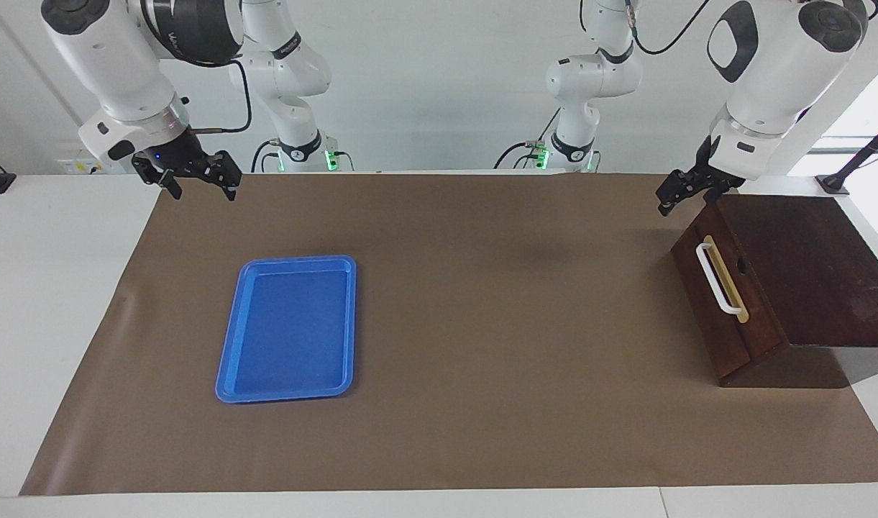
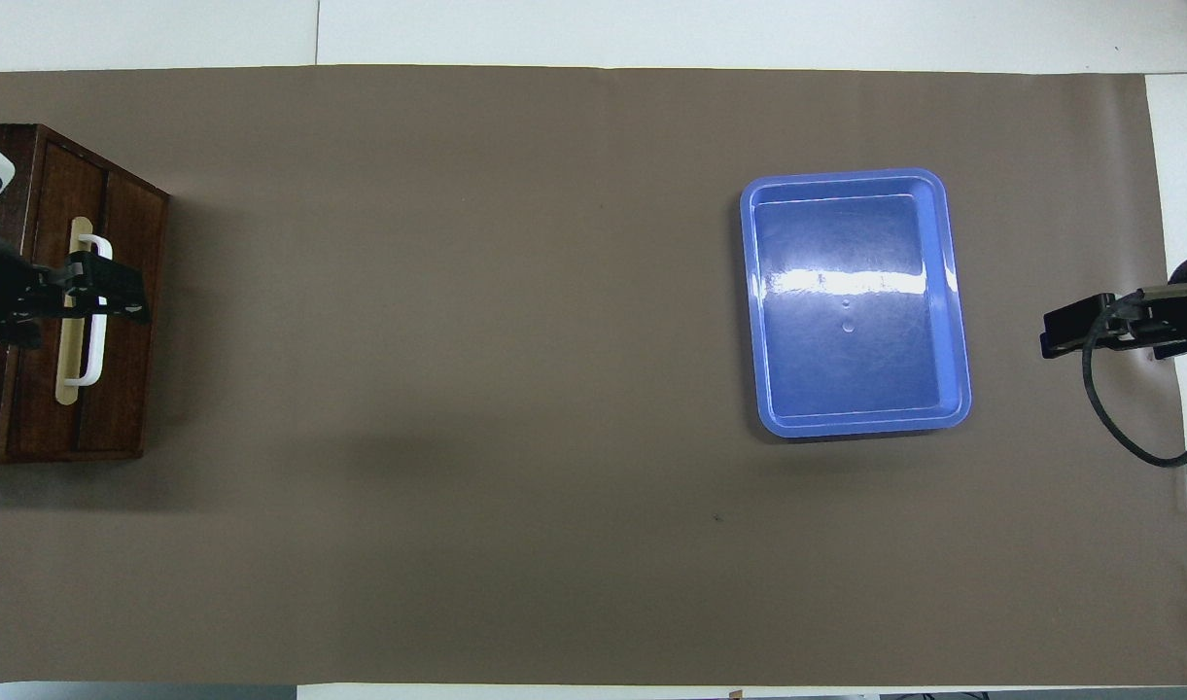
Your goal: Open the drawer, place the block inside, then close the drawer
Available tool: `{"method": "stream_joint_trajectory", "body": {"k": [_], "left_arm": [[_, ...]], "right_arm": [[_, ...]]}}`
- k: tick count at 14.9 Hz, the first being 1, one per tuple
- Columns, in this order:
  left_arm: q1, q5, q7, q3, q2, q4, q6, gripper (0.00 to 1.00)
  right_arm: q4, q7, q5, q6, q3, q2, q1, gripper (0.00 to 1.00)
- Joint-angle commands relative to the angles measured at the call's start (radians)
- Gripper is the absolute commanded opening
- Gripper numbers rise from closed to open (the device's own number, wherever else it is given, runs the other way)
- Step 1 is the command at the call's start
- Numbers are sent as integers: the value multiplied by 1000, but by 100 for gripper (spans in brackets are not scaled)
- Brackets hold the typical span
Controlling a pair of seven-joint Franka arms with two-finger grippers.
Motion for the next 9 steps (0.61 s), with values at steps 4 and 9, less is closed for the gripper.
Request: {"method": "stream_joint_trajectory", "body": {"k": [4,9], "left_arm": [[-9,-10,42,12,6,39,-27,100],[-3,-9,117,35,1,39,-25,100]], "right_arm": [[-15,12,-7,11,8,-16,-9,100],[-15,12,-7,11,8,-16,-9,100]]}}
